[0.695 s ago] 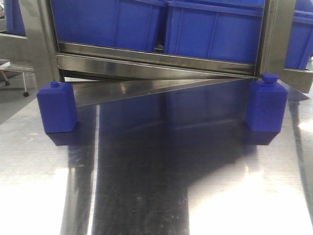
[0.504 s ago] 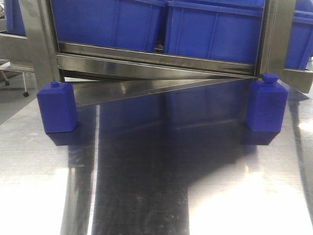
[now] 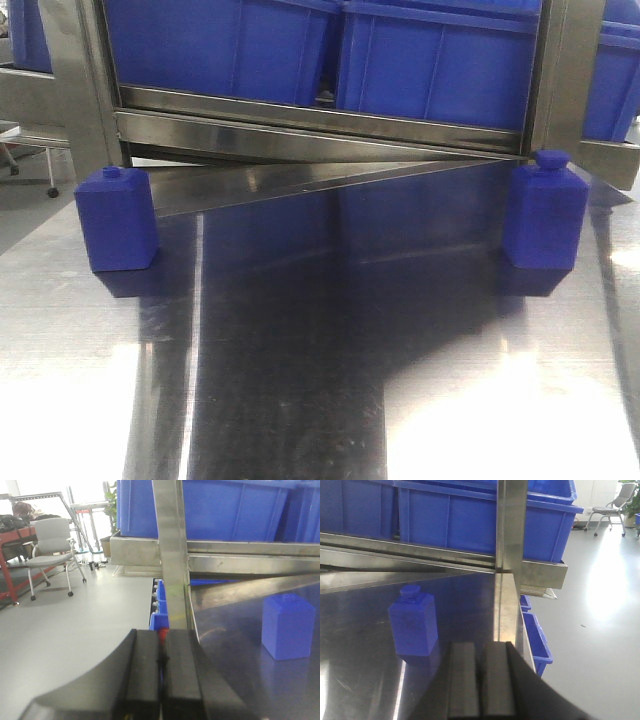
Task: Pick and sort blue part to right shelf
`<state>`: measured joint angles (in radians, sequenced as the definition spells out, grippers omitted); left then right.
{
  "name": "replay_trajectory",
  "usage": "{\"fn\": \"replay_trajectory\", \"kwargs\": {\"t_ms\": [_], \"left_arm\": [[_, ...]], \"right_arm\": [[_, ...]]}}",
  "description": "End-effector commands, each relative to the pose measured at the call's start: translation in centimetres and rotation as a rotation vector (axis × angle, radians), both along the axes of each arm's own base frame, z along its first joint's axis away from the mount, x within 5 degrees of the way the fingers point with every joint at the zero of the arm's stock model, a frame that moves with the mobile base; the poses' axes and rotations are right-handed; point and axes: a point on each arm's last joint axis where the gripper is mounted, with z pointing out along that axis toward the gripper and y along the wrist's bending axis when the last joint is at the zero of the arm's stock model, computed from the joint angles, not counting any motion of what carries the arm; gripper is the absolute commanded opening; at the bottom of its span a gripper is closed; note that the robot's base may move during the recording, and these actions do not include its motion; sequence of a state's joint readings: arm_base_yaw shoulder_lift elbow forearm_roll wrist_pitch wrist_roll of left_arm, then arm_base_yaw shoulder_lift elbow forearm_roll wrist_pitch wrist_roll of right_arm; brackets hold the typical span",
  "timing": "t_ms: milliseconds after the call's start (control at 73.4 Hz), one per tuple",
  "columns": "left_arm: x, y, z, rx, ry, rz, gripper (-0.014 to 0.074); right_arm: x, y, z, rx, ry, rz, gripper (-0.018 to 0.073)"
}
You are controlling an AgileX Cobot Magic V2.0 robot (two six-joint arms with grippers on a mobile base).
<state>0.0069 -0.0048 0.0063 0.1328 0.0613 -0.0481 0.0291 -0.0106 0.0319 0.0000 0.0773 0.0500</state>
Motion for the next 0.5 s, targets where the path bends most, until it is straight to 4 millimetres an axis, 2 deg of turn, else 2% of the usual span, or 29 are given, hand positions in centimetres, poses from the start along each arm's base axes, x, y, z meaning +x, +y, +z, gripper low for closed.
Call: {"fn": "replay_trajectory", "kwargs": {"t_ms": [0, 136, 204, 286, 300, 491], "left_arm": [[-0.2, -0.2, 0.5, -0.021, -0.126, -0.022, 0.0127], [-0.7, -0.4, 2.6, -0.033, -0.342, -0.048, 0.0127], [-1.0, -0.3, 3.8, -0.058, -0.382, -0.047, 0.0127], [-1.2, -0.2, 5.6, -0.062, -0.333, -0.037, 0.0127], [-1.3, -0.2, 6.4, -0.062, -0.326, -0.034, 0.0127], [-0.9, 0.0, 11.9, -0.062, -0.129, -0.002, 0.0128]], "right_arm": [[-0.3, 0.0, 1.7, -0.002, -0.134, -0.006, 0.0050], [-0.3, 0.0, 1.7, -0.007, -0.134, -0.007, 0.0050], [-0.3, 0.0, 1.7, -0.007, -0.134, -0.007, 0.0050], [-0.3, 0.0, 1.7, -0.007, -0.135, -0.007, 0.0050], [-0.3, 0.0, 1.7, -0.007, -0.136, -0.007, 0.0050], [-0.3, 0.0, 1.8, -0.007, -0.140, -0.007, 0.0050]]}}
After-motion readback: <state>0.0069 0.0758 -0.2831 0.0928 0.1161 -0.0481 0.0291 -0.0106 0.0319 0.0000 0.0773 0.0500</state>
